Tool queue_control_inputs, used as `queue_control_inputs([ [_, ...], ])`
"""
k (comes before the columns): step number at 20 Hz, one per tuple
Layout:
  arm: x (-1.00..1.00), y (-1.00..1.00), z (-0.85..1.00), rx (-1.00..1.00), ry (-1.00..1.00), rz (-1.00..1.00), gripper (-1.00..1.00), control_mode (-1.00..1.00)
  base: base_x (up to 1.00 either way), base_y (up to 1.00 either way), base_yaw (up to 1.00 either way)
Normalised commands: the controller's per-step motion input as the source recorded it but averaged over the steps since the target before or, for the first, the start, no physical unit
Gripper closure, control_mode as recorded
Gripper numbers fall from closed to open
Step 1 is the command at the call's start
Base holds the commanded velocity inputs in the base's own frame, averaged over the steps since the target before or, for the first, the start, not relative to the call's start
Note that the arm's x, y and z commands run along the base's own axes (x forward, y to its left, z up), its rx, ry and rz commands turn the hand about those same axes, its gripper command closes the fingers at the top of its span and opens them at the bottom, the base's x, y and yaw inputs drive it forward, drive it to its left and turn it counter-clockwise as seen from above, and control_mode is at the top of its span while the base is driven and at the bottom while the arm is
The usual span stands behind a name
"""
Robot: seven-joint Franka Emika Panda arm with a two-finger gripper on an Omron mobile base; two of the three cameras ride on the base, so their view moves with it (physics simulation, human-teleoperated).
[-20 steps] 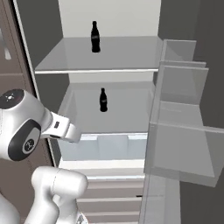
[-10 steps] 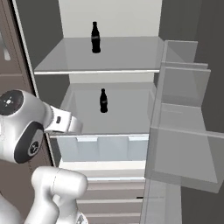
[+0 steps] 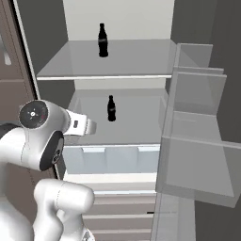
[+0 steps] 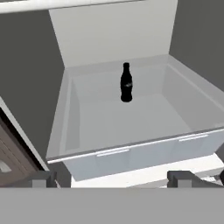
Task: Open the fridge, grab two sodas, and place both sodas inside the bowl with ice on the dining counter.
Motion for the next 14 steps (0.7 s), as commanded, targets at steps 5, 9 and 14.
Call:
queue_control_inputs([
  [5,0.66,0.10,-0.40,0.00,-0.10,0.01,-1.00,-1.00,0.00,0.00,0.00],
  [9,0.61,0.00,-0.34,0.00,-0.09,0.00,-1.00,-1.00,0.00,0.00,0.00],
  [14,0.59,0.00,-0.25,0.00,-0.07,0.00,-1.00,-1.00,0.00,0.00,0.00],
])
